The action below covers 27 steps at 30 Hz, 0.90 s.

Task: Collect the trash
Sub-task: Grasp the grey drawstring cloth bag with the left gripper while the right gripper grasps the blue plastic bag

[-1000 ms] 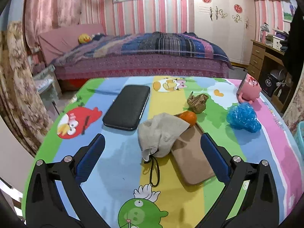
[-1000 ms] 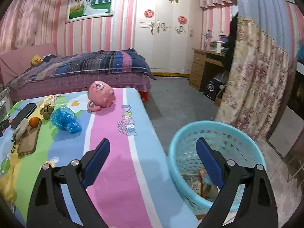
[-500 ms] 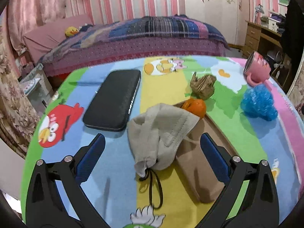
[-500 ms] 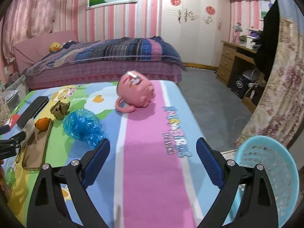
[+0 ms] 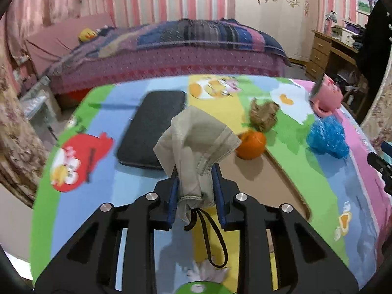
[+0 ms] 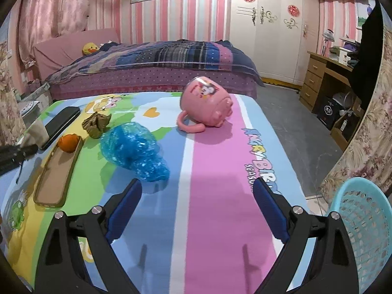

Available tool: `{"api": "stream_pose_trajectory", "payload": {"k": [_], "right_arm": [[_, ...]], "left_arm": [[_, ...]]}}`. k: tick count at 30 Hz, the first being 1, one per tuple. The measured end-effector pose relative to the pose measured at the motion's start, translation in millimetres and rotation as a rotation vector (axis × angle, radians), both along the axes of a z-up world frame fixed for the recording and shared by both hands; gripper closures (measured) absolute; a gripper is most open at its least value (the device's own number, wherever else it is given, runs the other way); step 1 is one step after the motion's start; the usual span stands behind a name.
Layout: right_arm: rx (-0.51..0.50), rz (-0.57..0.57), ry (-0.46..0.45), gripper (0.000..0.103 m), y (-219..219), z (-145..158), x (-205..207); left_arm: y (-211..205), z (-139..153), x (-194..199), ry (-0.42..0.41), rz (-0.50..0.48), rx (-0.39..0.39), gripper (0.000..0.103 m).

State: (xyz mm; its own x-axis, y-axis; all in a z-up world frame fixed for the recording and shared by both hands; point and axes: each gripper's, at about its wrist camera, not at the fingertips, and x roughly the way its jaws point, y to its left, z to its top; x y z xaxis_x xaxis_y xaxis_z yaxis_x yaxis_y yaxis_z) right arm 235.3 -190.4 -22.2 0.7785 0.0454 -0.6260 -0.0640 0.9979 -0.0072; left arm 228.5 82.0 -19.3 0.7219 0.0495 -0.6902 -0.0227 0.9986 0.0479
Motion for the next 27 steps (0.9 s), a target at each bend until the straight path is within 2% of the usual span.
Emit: {"api": "stream_pose_trajectory", "payload": {"k": [4, 8, 11, 12, 13, 14, 15, 16, 19, 24, 27], "right_arm": [[0.003, 0.046, 0.003, 0.013, 20, 3, 14], [-0.016, 0.086, 0.029, 0.013, 42, 1, 38], [-0.036, 0.123, 0.085, 0.014, 59, -7, 63], [-0.035, 0.131, 0.100, 0.018, 62, -10, 66], [-0.036, 0.142, 0.118, 0.033, 65, -14, 70], [-0.034, 0.157, 0.154, 0.042, 67, -21, 75], [-0.024, 0.163, 0.162, 0.055, 68, -24, 75], [0.001, 0.170, 0.155, 0.061, 66, -25, 71], [0.002, 0.165, 0.119, 0.069, 59, -21, 57], [0.046, 0.086, 0.059, 0.070, 16, 0, 14], [0.014, 0.031, 0.031, 0.070, -9, 14, -15]], "left_arm": [[16, 6, 1, -0.022, 0.063, -0.004, 0.079], [28, 1, 6, -0.016, 0.127, 0.044, 0.079], [39, 0, 9, -0.011, 0.148, 0.012, 0.079], [41, -1, 10, -0.007, 0.153, 0.004, 0.079], [42, -1, 11, -0.006, 0.157, 0.005, 0.079], [42, -1, 11, -0.008, 0.159, 0.012, 0.079], [41, -1, 10, -0.009, 0.156, 0.017, 0.079], [38, 0, 10, -0.012, 0.149, 0.016, 0.079], [30, 4, 7, -0.025, 0.131, 0.020, 0.079], [3, 16, -5, -0.070, 0.071, 0.037, 0.079], [-17, 22, -10, -0.088, 0.032, 0.037, 0.079]]}}
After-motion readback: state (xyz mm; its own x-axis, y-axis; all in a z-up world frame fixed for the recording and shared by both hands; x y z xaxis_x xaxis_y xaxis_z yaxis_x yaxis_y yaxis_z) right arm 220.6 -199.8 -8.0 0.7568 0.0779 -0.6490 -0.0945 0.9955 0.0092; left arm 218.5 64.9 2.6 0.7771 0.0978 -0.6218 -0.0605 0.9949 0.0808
